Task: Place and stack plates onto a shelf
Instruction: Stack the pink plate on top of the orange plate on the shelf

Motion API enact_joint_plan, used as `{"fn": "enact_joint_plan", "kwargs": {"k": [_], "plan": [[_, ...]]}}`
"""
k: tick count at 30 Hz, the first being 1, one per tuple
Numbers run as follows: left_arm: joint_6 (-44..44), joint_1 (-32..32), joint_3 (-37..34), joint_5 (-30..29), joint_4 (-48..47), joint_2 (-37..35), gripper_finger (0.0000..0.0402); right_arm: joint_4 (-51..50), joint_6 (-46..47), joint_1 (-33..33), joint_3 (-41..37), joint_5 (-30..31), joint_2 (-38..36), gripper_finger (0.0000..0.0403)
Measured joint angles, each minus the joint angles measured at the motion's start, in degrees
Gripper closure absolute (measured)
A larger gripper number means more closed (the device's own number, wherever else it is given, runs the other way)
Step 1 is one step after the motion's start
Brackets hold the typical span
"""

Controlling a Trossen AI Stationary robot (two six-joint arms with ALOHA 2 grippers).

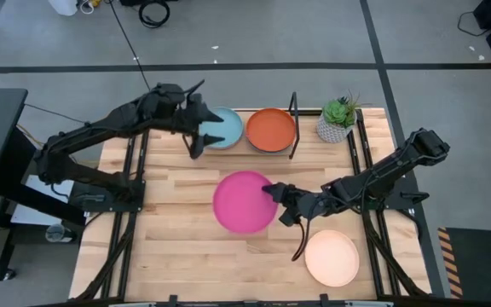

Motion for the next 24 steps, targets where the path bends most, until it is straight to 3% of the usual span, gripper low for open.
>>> {"fn": "enact_joint_plan", "kwargs": {"k": [7, 12, 17, 24], "plan": [[1.83, -9.4, 0.0, -7.48, -2.37, 0.01, 0.0108, -2.87, 11.21, -2.77, 0.0, 3.07, 0.0, 0.033], [4.3, -17.11, 0.0, -19.32, -5.07, 0.08, 0.0108, -5.24, 21.91, -5.97, 0.0, 7.7, 0.0, 0.033], [2.36, -24.26, -0.25, -28.14, -8.74, -0.35, 0.0108, -6.49, 33.24, -9.74, 0.0, 6.99, 0.0, 0.0337], [2.23, -32.21, -12.06, -40.25, -1.59, -1.35, 0.0109, -8.81, 39.22, -13.04, 0.0, 5.17, 0.0, 0.0351]]}}
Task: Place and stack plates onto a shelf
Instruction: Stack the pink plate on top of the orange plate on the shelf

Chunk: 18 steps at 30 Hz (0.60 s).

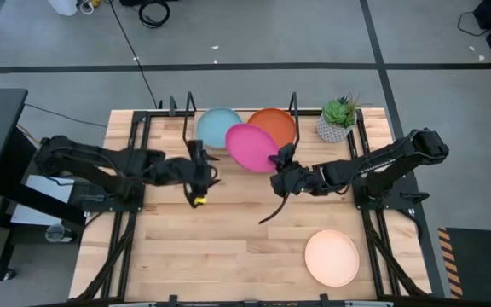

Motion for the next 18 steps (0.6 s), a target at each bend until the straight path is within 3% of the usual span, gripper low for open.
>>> {"fn": "enact_joint_plan", "kwargs": {"k": [8, 18], "plan": [[-2.51, -4.24, -13.23, -0.95, 14.0, -8.73, 0.0126, -1.67, 0.03, -1.17, 1.42, -2.82, 0.97, 0.0352], [-7.36, -7.11, -30.93, -0.99, 32.49, -17.39, 0.0148, -14.0, 1.18, -3.64, 13.27, -1.71, 12.87, 0.0352]]}}
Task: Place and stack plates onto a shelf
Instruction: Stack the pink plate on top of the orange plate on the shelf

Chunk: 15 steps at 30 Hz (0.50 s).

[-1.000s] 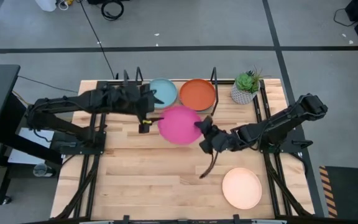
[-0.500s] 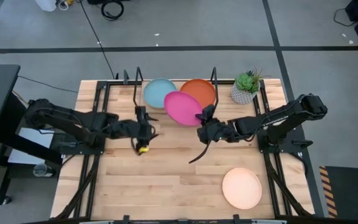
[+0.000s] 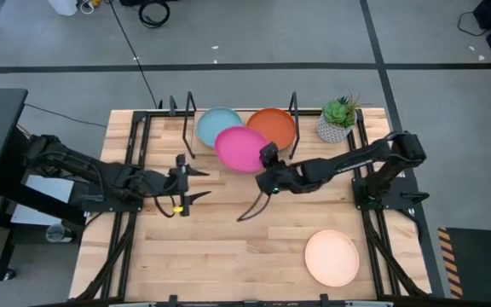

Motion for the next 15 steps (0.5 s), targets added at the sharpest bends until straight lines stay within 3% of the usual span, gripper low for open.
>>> {"fn": "enact_joint_plan", "kwargs": {"k": [7, 15], "plan": [[-2.46, -3.78, -7.58, -2.65, 10.08, -0.29, 0.0158, -8.95, 6.08, -3.25, 4.38, 1.28, 4.43, 0.0353], [-4.51, -5.79, -8.74, -4.44, 10.36, -0.3, 0.0159, -11.98, 9.13, -9.64, 4.58, 1.92, 6.57, 0.0353]]}}
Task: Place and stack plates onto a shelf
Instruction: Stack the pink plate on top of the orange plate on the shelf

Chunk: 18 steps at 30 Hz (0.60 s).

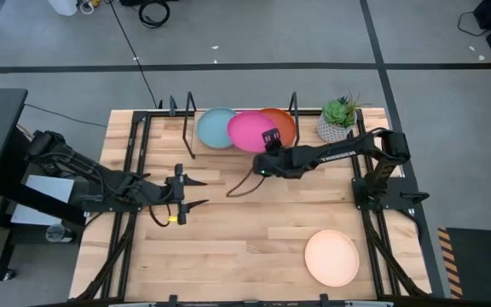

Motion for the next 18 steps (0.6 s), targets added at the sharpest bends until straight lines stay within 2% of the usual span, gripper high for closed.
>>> {"fn": "enact_joint_plan", "kwargs": {"k": [6, 18], "plan": [[-0.88, -0.18, 0.01, -0.09, 0.42, 0.0, 0.0159, -4.41, 4.42, -2.56, 0.0, 0.64, 0.32, 0.0353], [-1.14, -0.11, 0.02, -0.66, 1.4, 0.0, 0.0159, -12.49, 13.31, -3.64, -0.01, -2.01, 0.3, 0.0353]]}}
